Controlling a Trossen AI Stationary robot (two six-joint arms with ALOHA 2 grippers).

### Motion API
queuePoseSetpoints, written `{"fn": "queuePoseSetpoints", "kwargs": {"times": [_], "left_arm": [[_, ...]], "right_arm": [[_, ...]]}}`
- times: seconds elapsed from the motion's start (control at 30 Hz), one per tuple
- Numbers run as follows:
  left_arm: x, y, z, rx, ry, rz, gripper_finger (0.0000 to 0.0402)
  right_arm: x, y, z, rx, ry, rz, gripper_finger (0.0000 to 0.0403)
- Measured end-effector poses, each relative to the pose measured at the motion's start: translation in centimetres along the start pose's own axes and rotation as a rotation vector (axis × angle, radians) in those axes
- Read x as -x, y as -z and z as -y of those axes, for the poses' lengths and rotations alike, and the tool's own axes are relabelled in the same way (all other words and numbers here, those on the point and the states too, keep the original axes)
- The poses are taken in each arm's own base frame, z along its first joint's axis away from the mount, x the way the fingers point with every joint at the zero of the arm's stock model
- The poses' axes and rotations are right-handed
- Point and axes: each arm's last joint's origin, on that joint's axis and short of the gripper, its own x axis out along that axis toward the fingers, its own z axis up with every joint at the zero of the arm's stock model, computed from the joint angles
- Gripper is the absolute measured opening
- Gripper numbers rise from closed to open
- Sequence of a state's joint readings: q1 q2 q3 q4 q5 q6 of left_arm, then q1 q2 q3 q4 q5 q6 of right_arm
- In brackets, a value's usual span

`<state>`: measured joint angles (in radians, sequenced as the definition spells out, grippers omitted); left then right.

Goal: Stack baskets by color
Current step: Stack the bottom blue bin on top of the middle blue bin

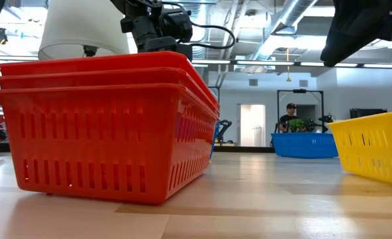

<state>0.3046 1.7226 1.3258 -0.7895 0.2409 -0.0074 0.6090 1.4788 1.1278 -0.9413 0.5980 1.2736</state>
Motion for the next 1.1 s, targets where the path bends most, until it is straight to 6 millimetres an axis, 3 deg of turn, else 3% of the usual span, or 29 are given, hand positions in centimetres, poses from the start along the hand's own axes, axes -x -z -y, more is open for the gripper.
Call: {"fn": "queuePoseSetpoints", "kwargs": {"times": [0.2,0.5,1.1], "left_arm": [[0.0,-0.13,0.0,0.006,0.0,0.013,0.0116],[0.01,-0.13,-0.11,0.01,-0.045,0.014,0.0009],[0.07,0.09,0.05,0.032,0.06,-0.009,0.0001]], "right_arm": [[0.0,0.0,0.0,0.0,0.0,0.0,0.0113],[0.0,0.0,-0.01,-0.001,-0.001,0.0,0.0113],[0.0,0.02,-0.01,-0.001,-0.003,-0.009,0.0113]]}}
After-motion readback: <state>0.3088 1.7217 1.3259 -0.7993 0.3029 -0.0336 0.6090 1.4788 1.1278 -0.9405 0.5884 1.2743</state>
